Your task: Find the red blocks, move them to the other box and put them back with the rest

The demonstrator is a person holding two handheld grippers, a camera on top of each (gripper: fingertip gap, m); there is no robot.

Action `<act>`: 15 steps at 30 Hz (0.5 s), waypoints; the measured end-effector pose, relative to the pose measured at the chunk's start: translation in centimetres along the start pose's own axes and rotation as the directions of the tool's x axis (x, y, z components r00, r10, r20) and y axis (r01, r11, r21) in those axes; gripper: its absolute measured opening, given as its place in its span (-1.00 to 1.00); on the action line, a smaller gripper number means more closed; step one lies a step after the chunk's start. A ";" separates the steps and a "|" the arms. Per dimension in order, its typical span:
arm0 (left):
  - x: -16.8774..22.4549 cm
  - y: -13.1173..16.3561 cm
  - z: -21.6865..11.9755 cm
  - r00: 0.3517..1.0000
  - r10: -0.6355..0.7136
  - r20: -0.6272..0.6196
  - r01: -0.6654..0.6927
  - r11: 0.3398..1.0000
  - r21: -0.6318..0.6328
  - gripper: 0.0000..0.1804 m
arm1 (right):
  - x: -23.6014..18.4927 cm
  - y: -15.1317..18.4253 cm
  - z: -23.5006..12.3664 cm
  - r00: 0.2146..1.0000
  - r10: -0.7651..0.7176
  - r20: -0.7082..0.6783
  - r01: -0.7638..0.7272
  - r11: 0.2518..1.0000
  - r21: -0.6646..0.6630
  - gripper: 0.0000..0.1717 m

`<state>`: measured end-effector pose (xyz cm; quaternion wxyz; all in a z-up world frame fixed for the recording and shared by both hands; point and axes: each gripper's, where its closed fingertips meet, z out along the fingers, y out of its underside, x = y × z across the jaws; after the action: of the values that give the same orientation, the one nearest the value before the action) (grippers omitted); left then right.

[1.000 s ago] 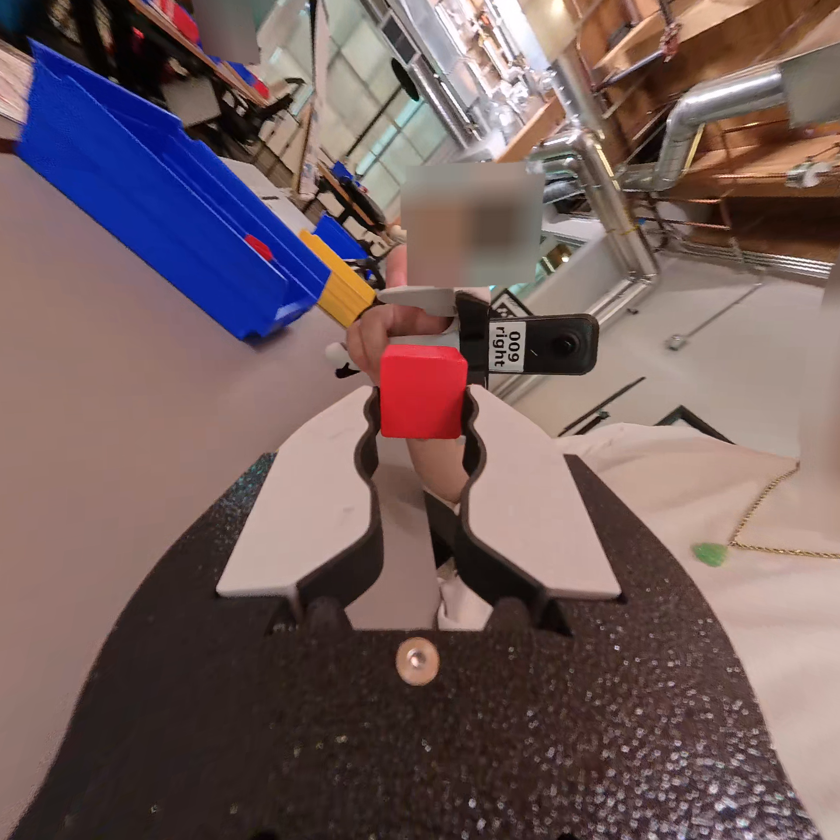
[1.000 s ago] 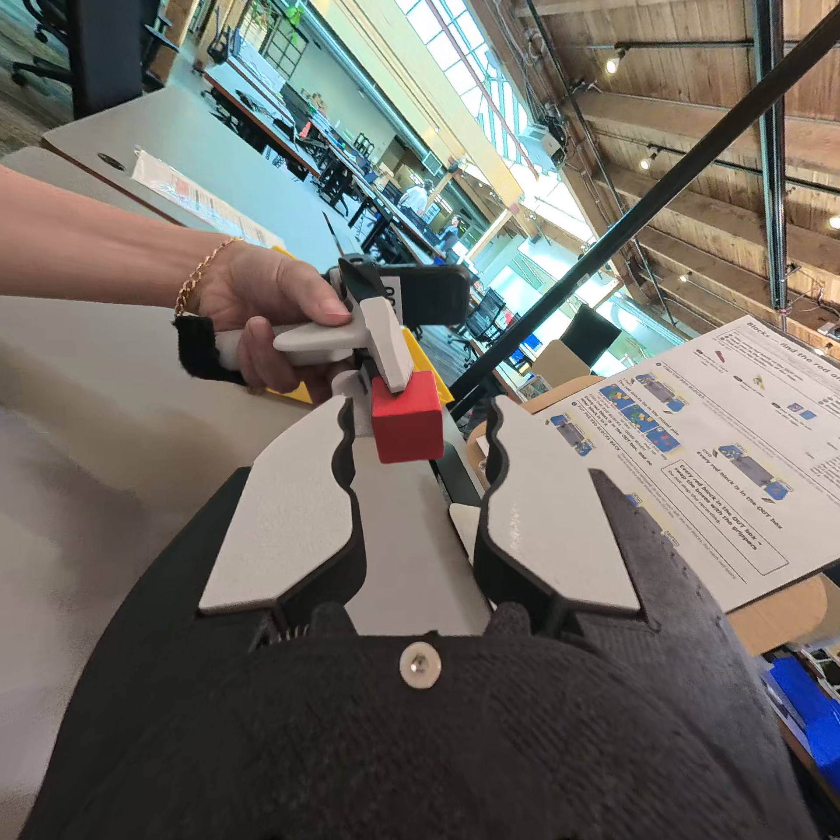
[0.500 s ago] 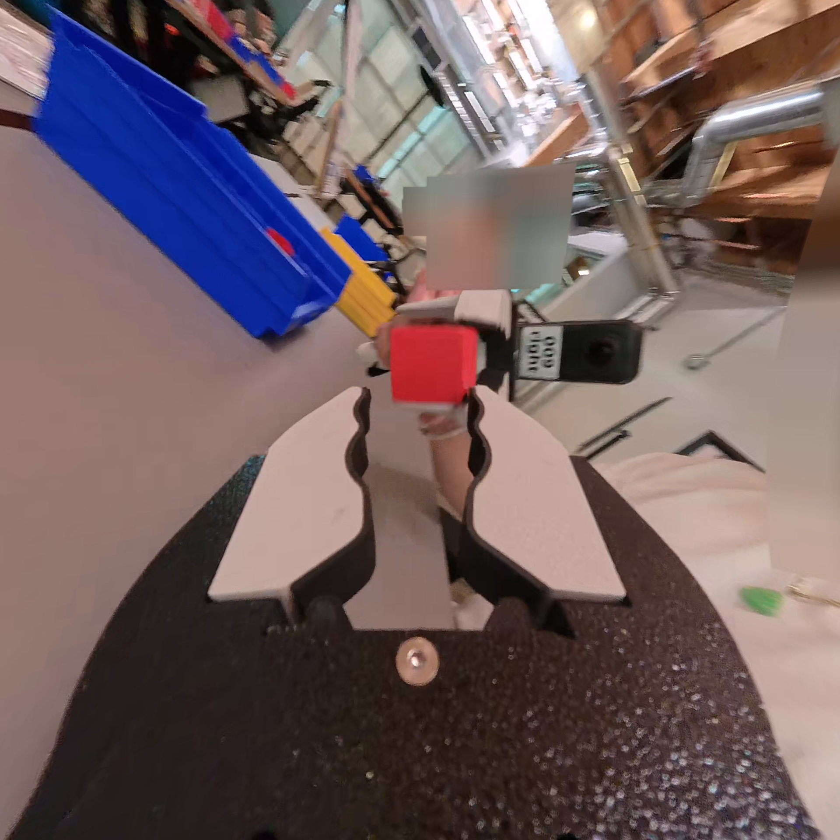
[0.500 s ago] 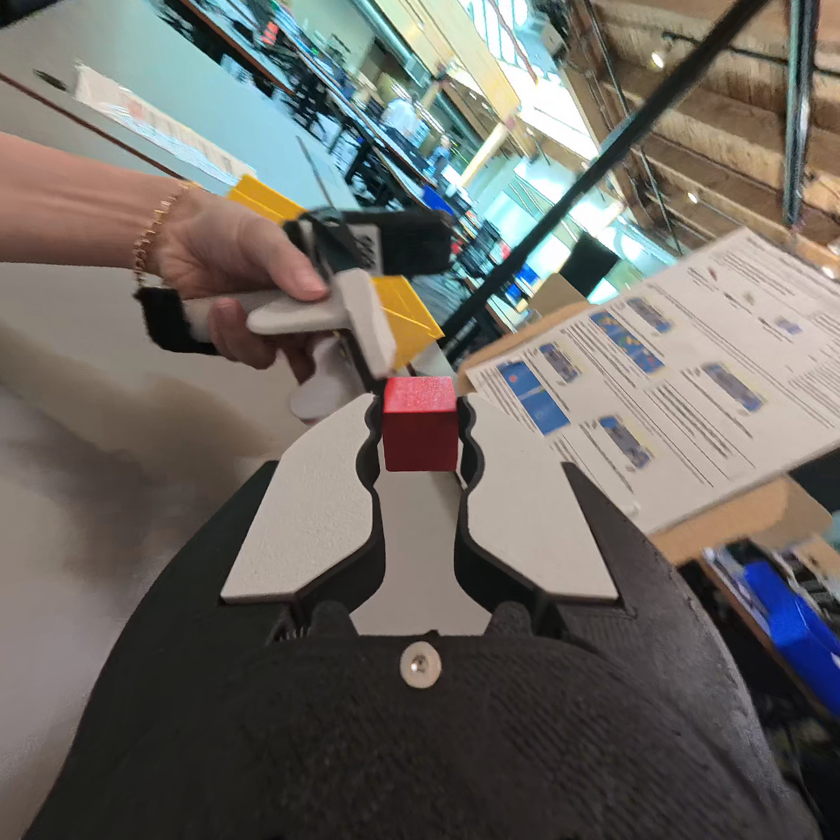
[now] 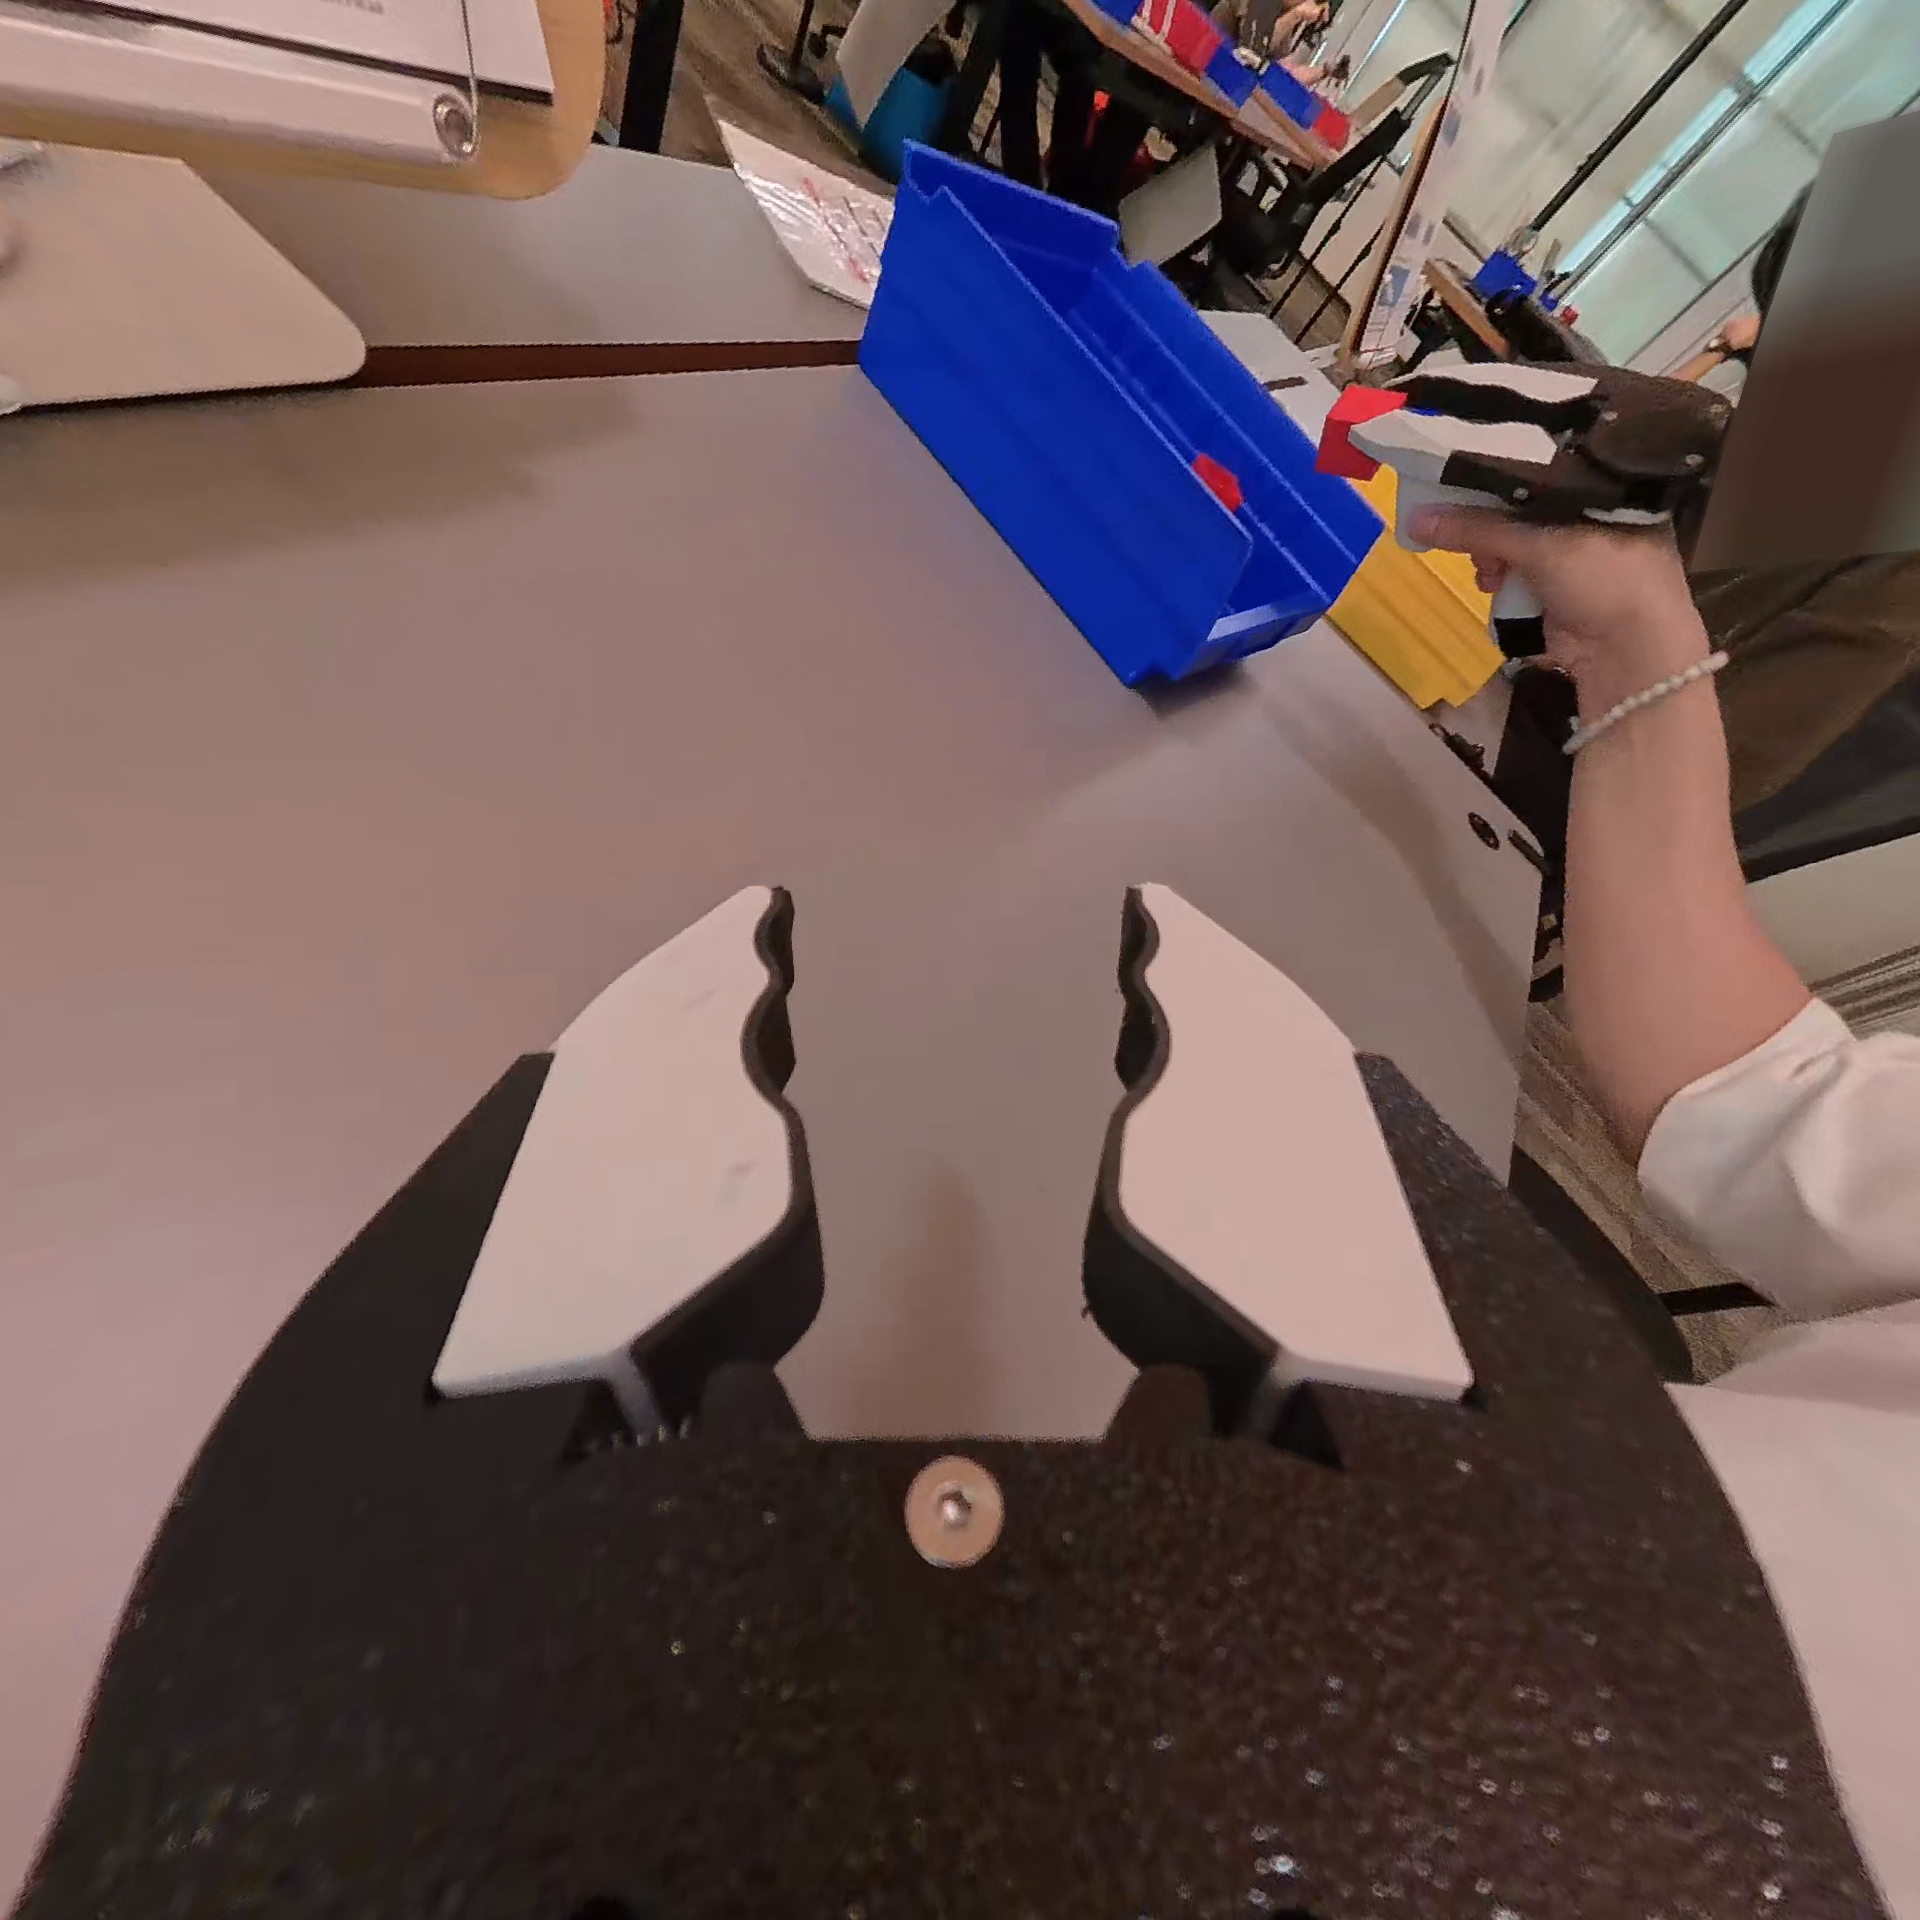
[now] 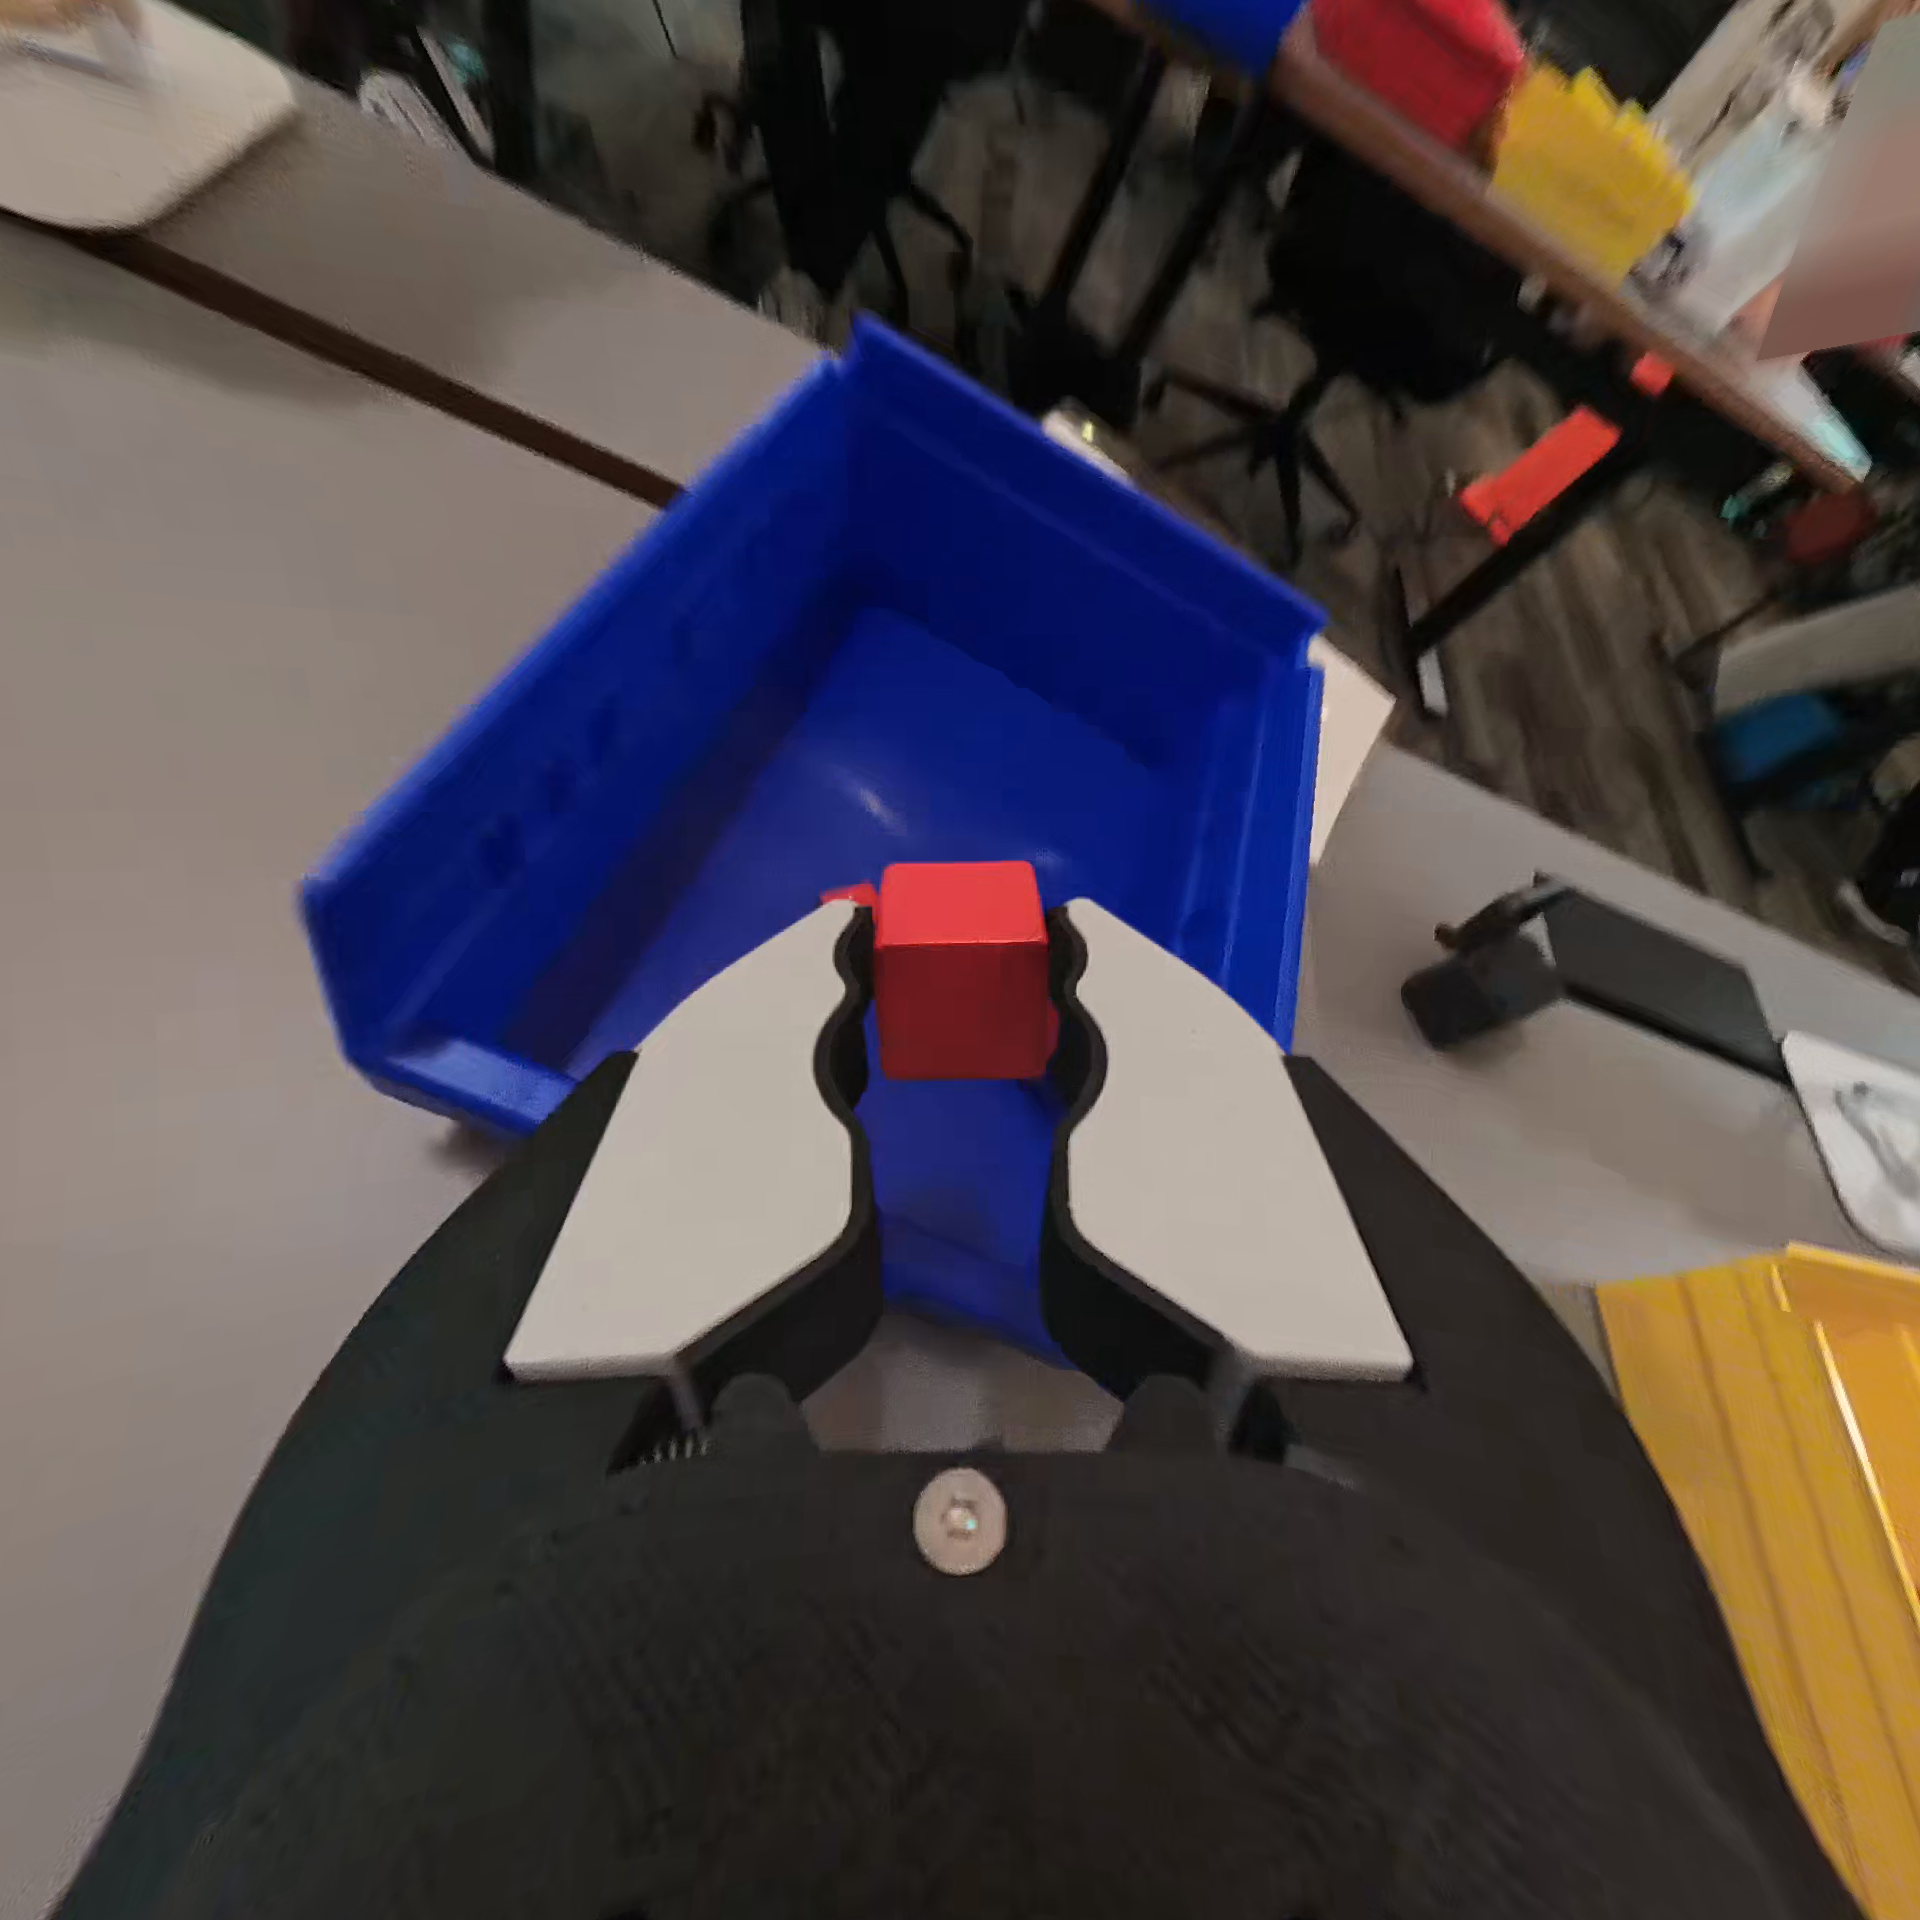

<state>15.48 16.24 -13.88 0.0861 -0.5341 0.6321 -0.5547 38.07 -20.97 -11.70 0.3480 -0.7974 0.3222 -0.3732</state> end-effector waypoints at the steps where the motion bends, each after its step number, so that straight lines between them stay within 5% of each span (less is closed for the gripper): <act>1: -0.2 0.3 0.0 1.000 -0.003 0.008 0.003 1.000 -0.007 -0.34 | 0.6 1.1 0.7 1.000 0.021 0.008 -0.021 0.999 -0.041 -0.61; 8: -0.5 1.4 0.2 0.999 -0.006 0.038 0.008 0.999 -0.048 -0.35 | 0.3 4.6 3.6 0.995 0.056 0.086 -0.035 0.973 -0.228 -0.61; 15: -2.0 1.2 -2.2 0.992 0.022 0.123 -0.013 0.997 -0.072 -0.34 | 0.0 2.0 2.1 0.989 0.109 0.101 -0.097 0.989 -0.116 -0.34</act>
<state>14.07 18.87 -14.92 0.1110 -0.5646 0.6495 -0.4970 39.31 -21.41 -14.32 0.3391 -0.8164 0.3641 -0.2930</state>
